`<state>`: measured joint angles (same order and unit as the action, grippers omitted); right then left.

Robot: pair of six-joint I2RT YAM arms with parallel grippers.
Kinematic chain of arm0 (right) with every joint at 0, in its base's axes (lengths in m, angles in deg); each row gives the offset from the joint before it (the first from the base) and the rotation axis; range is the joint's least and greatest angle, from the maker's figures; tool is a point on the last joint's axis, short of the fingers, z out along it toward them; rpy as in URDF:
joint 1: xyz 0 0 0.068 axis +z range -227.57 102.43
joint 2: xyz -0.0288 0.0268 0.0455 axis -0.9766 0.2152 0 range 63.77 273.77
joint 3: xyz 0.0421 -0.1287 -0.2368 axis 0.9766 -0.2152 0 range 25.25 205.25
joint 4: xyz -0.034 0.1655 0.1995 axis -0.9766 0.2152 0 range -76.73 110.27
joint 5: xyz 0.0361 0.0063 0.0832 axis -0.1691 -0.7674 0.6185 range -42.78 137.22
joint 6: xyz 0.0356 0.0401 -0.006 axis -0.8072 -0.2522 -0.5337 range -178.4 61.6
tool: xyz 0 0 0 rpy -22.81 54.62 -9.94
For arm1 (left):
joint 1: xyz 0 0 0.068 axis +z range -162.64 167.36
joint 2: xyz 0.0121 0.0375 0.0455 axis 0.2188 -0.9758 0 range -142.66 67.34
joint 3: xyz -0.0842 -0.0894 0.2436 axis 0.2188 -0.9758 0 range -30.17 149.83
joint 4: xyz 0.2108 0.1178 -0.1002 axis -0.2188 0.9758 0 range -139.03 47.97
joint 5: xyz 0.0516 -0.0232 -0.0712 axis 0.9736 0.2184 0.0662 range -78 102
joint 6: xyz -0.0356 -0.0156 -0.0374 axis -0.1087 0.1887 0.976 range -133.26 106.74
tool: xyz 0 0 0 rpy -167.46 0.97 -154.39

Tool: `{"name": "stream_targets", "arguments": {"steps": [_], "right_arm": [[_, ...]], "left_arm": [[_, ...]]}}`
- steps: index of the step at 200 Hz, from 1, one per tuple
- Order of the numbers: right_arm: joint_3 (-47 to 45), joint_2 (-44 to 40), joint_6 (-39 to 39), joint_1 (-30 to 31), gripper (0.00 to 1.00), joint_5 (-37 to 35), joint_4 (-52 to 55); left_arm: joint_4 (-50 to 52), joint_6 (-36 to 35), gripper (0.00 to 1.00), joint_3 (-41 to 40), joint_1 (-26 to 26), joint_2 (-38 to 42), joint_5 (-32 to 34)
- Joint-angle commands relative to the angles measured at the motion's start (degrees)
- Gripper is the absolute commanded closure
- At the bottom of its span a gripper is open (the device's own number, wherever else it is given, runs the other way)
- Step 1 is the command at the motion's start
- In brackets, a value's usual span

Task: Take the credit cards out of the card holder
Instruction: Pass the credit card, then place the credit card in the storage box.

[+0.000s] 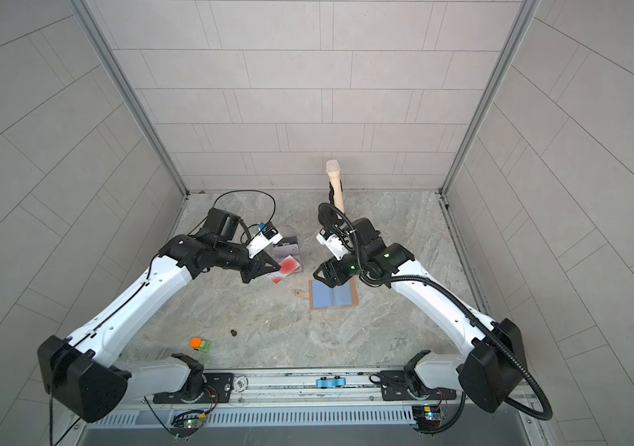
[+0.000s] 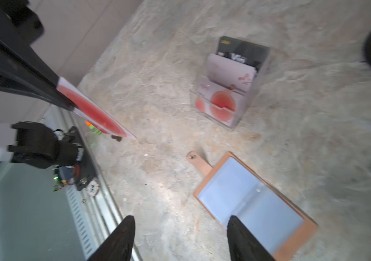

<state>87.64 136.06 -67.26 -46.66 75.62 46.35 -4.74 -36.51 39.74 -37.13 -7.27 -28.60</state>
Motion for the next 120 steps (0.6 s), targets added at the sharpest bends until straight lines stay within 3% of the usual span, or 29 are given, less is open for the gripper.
{"name": "stream_targets", "arguments": {"steps": [1, 53, 84, 120], "right_arm": [[-1.98, -3.39, -2.8, -0.4, 0.31, -15.41, -1.24], [-8.04, -10.58, -5.99, -1.74, 0.24, -23.14, -2.76], [-10.76, -14.45, -6.45, -2.09, 0.18, -26.97, -2.28], [-11.9, -16.56, -6.99, -2.44, 0.13, -28.49, -2.19]], "left_arm": [[0.63, -10.68, 1.0, 2.85, 0.24, -2.99, 7.29], [14.04, -26.65, 1.0, 15.6, 0.43, -17.4, 13.5], [11.55, -30.26, 1.0, 18.18, 1.57, -22.94, 11.6], [12.37, -33.2, 1.0, 22.11, 1.64, -29.67, 15.96]]}}
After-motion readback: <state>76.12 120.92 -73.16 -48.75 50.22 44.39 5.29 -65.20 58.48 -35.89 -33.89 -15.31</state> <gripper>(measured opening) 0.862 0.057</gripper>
